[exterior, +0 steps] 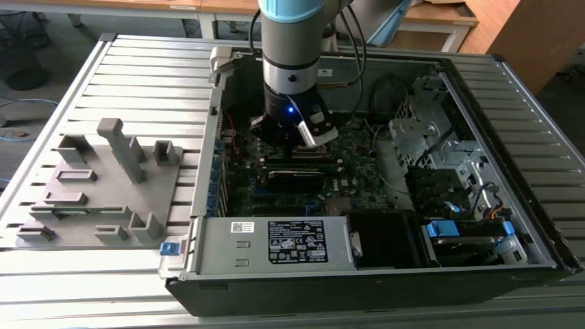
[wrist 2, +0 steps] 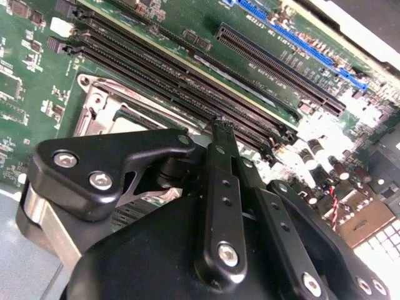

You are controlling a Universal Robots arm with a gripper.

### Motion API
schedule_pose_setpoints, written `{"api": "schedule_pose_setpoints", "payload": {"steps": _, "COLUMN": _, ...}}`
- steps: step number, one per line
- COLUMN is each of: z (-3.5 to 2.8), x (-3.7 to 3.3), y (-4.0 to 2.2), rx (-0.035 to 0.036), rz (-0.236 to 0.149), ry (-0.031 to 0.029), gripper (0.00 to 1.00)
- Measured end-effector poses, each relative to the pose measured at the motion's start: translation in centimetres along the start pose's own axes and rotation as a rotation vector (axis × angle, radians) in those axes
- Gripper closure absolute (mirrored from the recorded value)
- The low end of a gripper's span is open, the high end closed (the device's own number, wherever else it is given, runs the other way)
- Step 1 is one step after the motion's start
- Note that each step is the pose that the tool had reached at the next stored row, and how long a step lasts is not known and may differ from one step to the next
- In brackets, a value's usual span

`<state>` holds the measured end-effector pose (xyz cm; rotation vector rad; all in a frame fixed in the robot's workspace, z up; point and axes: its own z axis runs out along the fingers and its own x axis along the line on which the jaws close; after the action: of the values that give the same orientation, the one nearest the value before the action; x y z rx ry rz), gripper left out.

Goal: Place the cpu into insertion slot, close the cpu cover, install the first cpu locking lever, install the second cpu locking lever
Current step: 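Install the second cpu locking lever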

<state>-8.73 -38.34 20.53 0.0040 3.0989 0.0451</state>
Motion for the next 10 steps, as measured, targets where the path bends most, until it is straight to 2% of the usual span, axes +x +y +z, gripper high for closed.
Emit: {"api": "schedule_pose_setpoints", "payload": {"steps": 10, "z": 0.19, "x": 0.12, "y": 0.00, "rx": -0.0002, "rz": 0.000, "ry": -0.0002, "gripper": 0.89}}
